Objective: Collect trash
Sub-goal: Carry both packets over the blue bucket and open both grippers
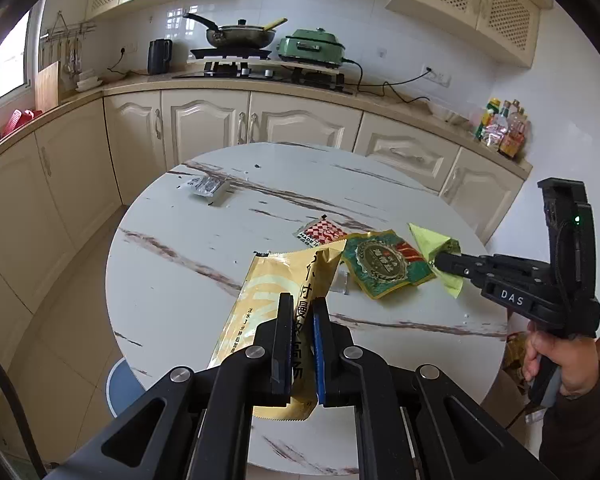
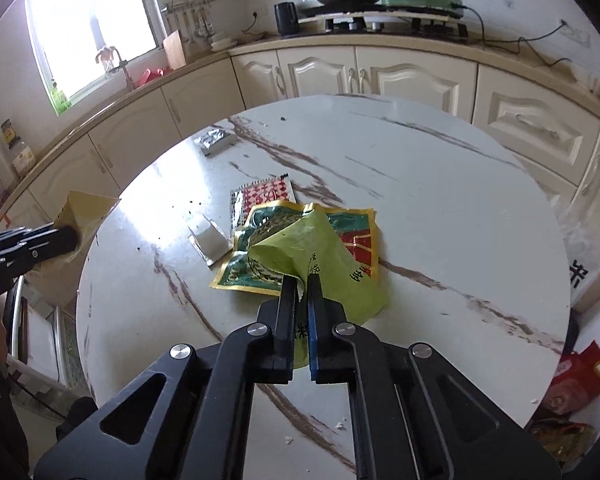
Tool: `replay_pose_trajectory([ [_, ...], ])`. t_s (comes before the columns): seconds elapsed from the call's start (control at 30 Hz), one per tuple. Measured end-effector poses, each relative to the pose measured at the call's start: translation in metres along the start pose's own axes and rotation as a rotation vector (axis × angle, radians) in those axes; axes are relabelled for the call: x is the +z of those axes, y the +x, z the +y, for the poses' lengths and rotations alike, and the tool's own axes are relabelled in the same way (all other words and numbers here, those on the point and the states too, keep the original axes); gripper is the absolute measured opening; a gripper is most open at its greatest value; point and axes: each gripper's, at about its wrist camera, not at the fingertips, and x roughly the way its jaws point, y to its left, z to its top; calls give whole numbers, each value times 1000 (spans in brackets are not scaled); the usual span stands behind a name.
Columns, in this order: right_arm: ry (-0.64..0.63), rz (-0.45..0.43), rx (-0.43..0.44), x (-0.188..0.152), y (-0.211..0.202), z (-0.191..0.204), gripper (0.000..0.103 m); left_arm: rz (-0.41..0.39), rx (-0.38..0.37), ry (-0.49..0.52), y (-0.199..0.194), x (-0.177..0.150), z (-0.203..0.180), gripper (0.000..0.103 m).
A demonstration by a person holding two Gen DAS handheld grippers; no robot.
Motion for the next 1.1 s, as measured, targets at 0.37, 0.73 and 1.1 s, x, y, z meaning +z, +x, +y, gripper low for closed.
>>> replay_pose_trajectory([
  [0.37, -143, -140, 122, 34, -49, 109, 6, -86, 6, -81, -77, -26, 49, 5],
  [0.73, -323, -2, 439, 25, 63, 307, 6, -78, 166, -279, -140, -89, 176, 5],
  [1.1, -501, 323, 380, -45, 278, 412, 6, 79, 254, -539, -79, -165, 321, 4],
])
